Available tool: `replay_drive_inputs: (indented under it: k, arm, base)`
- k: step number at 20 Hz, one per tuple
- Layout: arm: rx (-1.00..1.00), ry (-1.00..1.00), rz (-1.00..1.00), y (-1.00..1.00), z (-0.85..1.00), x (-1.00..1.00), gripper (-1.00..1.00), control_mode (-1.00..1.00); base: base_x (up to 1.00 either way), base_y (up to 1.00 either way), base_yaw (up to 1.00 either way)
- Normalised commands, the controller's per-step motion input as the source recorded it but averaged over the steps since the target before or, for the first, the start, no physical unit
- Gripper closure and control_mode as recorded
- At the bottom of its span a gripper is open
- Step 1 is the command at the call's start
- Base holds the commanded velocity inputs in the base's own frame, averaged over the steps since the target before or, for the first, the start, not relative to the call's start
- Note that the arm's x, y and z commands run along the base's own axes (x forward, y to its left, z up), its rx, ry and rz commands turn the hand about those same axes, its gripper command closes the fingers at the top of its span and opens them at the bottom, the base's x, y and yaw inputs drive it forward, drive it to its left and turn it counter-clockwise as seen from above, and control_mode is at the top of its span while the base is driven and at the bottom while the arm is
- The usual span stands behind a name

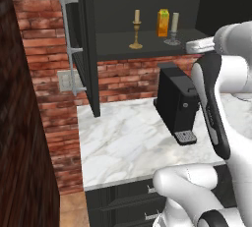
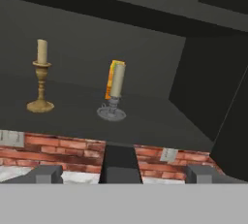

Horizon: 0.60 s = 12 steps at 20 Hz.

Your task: Pick the candle and candle from the dining table and place them in the open cabinet. Close the cabinet after placing the objects.

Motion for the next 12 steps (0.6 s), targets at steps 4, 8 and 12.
replay_drive_inputs:
  k: [4,8,12]
  arm:
    - [-0.17,0.04,0.01,0.30,0.00,-0.64,-1.00,-1.00]
    - [-0.19,0.05,0.02,0.45,0.01,-0.54,-1.00,-1.00]
    - [-0.19,0.08,0.08,0.34,0.14,-0.64,-1.00,-1.00]
  base:
    - [0.00,0.00,0.00]
    - [0.00,0.00,0.00]
    - [0.00,0.00,0.00]
